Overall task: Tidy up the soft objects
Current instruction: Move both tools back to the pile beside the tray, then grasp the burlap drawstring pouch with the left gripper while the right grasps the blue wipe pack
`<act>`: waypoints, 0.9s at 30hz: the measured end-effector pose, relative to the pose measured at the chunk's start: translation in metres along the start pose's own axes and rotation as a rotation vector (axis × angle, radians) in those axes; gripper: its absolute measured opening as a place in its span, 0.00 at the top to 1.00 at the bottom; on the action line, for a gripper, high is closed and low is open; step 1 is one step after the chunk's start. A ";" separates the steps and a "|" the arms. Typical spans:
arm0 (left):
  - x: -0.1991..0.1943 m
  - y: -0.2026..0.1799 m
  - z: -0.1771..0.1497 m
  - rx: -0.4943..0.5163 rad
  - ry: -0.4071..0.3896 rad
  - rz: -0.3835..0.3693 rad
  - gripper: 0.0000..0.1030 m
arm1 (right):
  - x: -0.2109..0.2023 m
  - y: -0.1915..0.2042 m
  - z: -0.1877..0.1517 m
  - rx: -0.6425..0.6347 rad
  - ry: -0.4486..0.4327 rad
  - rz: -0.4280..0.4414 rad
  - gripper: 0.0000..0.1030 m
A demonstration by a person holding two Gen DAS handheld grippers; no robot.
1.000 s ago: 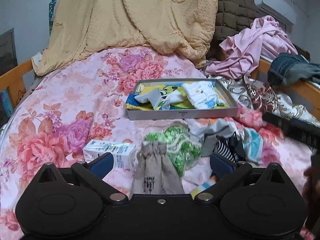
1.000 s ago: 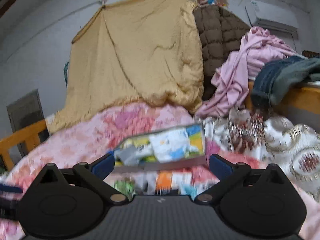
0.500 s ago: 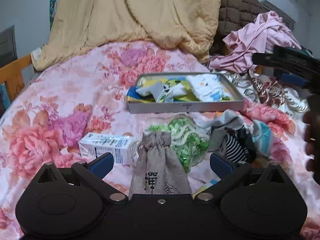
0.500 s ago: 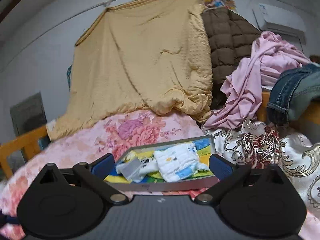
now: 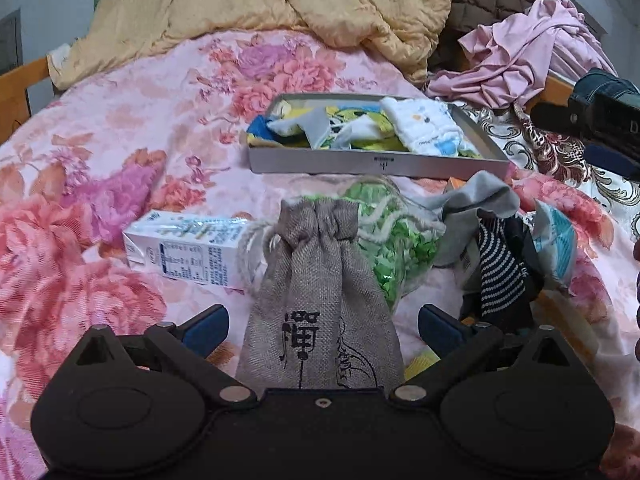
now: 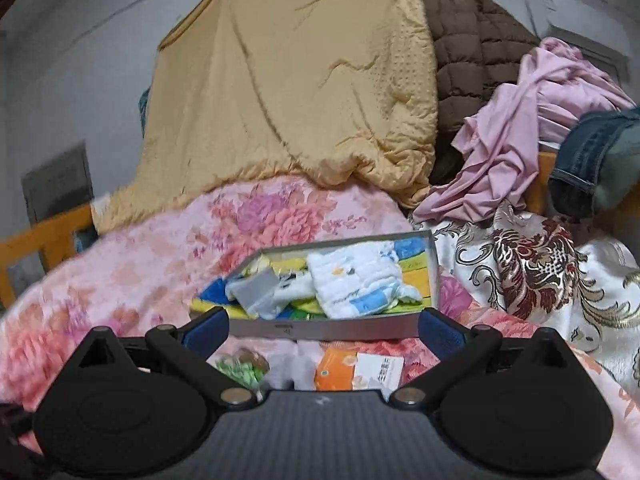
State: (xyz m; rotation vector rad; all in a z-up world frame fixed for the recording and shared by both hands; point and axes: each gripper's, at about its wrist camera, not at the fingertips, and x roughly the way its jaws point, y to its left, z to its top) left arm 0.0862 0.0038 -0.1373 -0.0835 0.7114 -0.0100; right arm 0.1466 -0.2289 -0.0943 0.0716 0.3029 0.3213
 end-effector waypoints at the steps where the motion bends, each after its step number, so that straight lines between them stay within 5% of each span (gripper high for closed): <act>1: 0.004 0.001 0.000 -0.006 0.006 0.001 0.04 | 0.002 0.003 -0.002 -0.022 0.008 0.000 0.00; 4: 0.011 0.003 -0.001 -0.017 0.016 -0.003 0.07 | 0.009 0.012 -0.006 -0.066 0.032 0.014 0.00; 9: 0.015 0.002 -0.002 0.000 0.033 -0.044 0.27 | 0.012 0.019 -0.005 -0.072 0.028 0.015 0.00; 11: 0.014 0.002 -0.002 0.004 0.036 -0.063 0.47 | 0.011 0.018 -0.005 -0.057 0.027 0.010 0.00; 16: 0.004 0.006 0.004 -0.006 0.033 -0.115 0.71 | 0.010 0.017 -0.003 -0.044 0.024 0.014 0.00; 27: -0.059 0.040 0.044 -0.060 -0.136 -0.047 0.78 | 0.000 -0.003 0.008 -0.033 -0.015 -0.050 0.00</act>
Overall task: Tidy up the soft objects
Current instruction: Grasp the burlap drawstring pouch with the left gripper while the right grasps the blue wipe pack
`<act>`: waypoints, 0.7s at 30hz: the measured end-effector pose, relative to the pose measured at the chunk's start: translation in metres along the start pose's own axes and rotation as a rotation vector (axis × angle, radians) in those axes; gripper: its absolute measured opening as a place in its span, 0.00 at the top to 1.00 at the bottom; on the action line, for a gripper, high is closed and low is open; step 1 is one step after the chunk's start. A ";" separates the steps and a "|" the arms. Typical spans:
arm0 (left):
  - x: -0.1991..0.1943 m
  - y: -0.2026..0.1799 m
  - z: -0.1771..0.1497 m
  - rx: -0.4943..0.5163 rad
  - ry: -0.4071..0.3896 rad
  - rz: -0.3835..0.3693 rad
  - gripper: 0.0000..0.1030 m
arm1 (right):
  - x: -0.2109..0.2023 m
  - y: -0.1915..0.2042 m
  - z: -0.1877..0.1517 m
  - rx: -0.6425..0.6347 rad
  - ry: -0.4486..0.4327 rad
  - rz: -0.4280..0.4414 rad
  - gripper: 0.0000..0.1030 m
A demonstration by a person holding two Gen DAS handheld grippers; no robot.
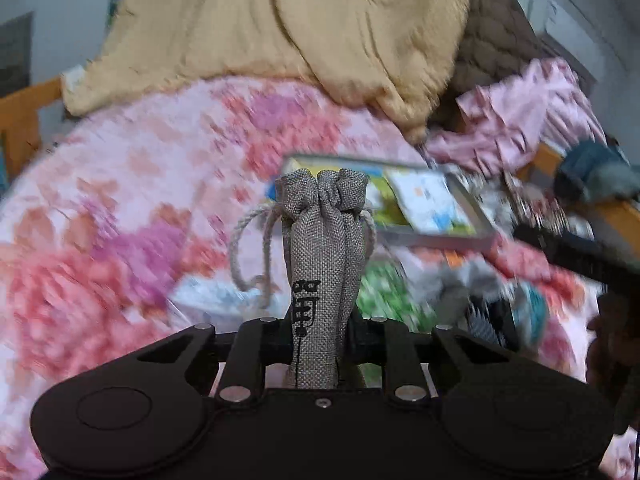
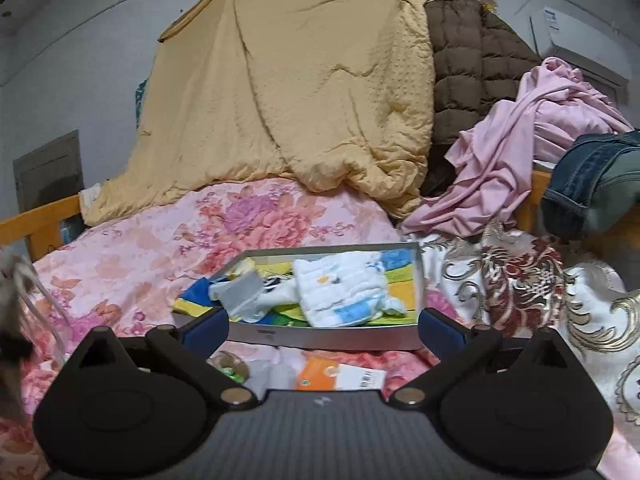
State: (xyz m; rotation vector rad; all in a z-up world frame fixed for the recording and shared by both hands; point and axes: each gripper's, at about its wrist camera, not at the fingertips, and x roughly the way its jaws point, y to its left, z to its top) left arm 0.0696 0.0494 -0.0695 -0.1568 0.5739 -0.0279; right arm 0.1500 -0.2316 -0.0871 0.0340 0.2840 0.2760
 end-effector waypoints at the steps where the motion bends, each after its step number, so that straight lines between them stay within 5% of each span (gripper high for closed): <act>1: -0.004 0.002 0.005 -0.003 -0.016 0.008 0.78 | 0.001 -0.001 -0.001 -0.003 0.004 -0.004 0.00; 8: -0.016 0.004 0.016 -0.014 -0.042 0.026 0.79 | 0.016 0.019 -0.018 -0.088 0.107 0.043 0.00; 13: -0.014 0.001 0.011 0.000 -0.026 0.008 0.78 | 0.018 0.036 -0.022 -0.195 0.097 0.018 0.00; 21: -0.005 0.004 0.007 -0.006 -0.001 -0.002 0.78 | -0.001 0.012 -0.035 0.049 0.157 -0.119 0.00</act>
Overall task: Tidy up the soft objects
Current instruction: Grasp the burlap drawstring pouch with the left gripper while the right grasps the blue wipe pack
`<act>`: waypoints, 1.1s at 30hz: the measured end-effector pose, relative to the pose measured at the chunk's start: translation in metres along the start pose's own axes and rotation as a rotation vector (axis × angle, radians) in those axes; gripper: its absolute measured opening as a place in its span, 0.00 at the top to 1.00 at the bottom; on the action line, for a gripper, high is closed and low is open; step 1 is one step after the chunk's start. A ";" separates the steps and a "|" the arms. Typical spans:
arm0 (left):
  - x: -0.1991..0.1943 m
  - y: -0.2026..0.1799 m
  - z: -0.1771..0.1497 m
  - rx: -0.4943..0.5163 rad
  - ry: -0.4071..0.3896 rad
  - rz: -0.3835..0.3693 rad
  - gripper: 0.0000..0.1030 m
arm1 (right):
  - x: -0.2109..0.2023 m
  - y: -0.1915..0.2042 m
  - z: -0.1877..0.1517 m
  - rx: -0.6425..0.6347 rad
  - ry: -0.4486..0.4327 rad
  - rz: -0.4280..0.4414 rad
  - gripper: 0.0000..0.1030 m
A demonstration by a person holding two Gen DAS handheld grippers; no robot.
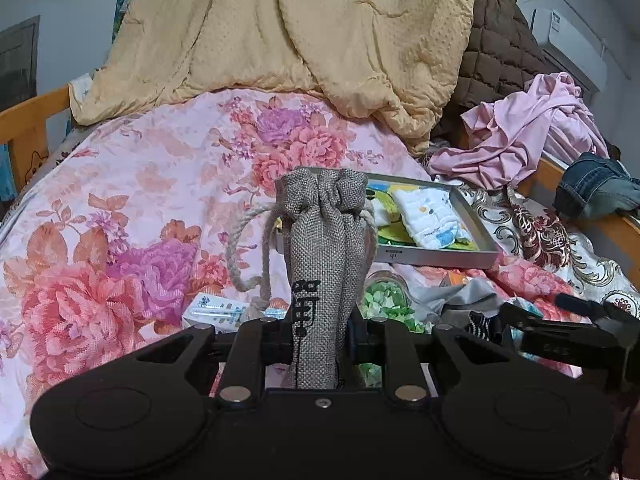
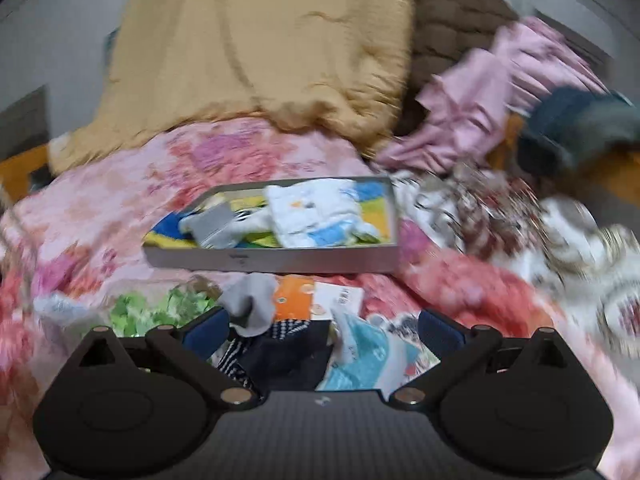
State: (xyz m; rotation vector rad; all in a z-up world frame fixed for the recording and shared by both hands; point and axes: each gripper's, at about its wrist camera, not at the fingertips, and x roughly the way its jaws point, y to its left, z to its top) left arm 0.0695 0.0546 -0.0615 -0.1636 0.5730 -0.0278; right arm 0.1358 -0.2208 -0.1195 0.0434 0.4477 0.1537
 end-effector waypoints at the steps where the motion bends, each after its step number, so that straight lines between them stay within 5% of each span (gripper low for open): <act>1: 0.001 0.000 -0.001 -0.002 0.005 0.000 0.78 | -0.001 -0.004 0.001 0.044 0.002 -0.002 0.00; 5: 0.004 -0.001 -0.003 0.008 0.020 0.004 0.78 | 0.001 -0.025 -0.001 0.200 0.014 -0.015 0.00; 14: 0.013 -0.016 -0.004 0.033 0.034 -0.015 0.78 | 0.019 -0.053 -0.006 0.201 0.082 -0.086 0.01; 29: 0.009 -0.025 -0.006 0.035 0.031 -0.021 0.78 | 0.038 -0.042 -0.018 0.125 0.178 -0.029 0.24; 33: 0.005 -0.026 -0.006 0.030 0.027 -0.020 0.78 | 0.034 -0.039 -0.014 0.110 0.168 -0.027 0.42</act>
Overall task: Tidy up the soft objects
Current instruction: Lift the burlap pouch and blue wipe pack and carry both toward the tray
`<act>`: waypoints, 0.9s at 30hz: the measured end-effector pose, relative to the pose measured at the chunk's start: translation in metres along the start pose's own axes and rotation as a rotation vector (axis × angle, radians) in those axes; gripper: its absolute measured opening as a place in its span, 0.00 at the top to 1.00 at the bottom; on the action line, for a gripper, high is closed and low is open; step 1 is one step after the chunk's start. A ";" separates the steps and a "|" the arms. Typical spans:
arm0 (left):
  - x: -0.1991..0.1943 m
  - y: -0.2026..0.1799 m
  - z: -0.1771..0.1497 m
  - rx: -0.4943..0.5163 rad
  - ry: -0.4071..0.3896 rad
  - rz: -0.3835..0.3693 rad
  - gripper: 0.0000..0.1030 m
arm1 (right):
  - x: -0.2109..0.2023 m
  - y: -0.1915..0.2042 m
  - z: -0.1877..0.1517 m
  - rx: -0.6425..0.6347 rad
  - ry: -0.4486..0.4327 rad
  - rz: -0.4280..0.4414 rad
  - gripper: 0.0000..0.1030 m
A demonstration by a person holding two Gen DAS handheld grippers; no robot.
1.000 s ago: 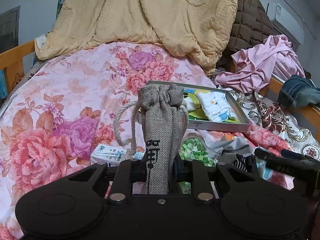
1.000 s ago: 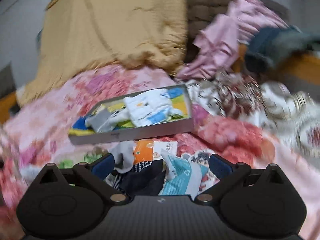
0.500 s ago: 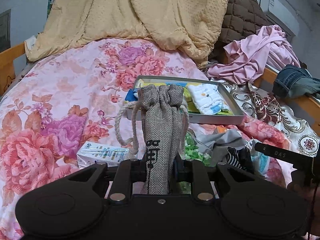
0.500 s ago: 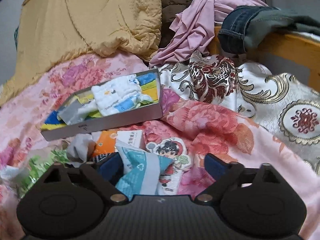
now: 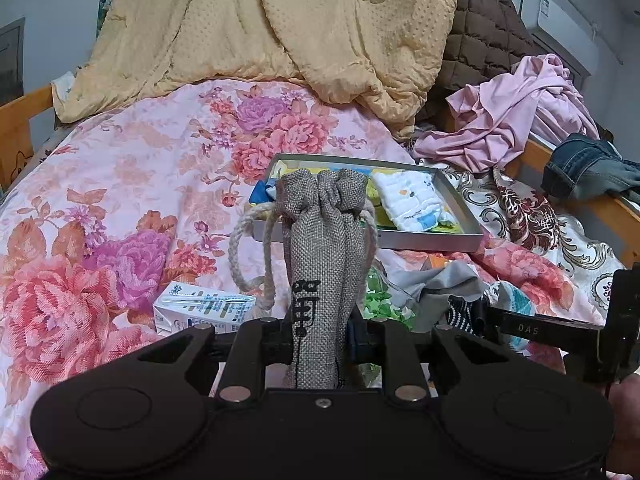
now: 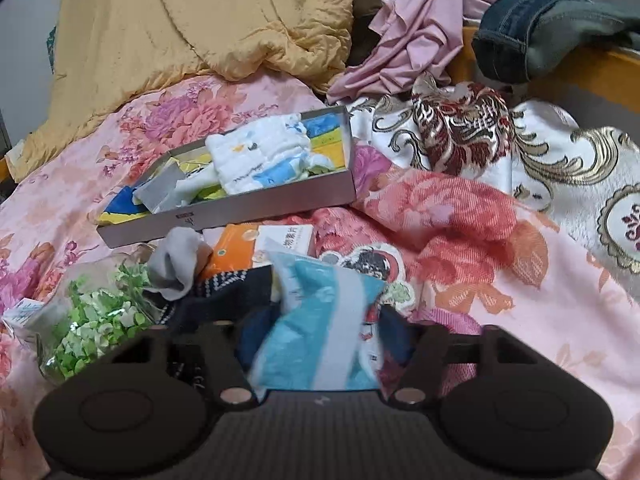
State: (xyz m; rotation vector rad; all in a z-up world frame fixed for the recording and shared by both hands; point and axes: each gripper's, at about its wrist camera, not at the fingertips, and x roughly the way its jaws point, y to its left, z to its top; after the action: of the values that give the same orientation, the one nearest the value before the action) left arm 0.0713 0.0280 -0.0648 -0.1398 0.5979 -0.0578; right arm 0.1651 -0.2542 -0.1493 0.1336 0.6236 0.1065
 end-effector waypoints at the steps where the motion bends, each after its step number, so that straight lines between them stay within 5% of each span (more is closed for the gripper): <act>1: -0.001 0.000 0.000 0.000 -0.002 0.000 0.78 | 0.000 0.001 0.000 0.001 0.001 0.002 0.42; 4: -0.004 0.001 0.001 0.000 -0.006 -0.001 0.78 | 0.002 -0.002 -0.002 0.029 0.013 0.013 0.43; 9: -0.010 0.001 0.001 -0.004 -0.012 0.000 0.78 | -0.003 -0.008 0.000 0.063 0.014 0.024 0.59; 19: -0.029 0.001 -0.003 -0.018 -0.032 0.022 0.78 | -0.049 0.010 0.014 -0.017 -0.165 0.053 0.60; 27: -0.026 0.009 -0.018 -0.089 0.019 0.058 0.78 | -0.072 0.050 0.012 -0.110 -0.181 0.174 0.60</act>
State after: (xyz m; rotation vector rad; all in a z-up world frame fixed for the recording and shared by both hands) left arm 0.0396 0.0372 -0.0665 -0.2079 0.6232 0.0240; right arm 0.1110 -0.2164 -0.0904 0.0895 0.4234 0.2928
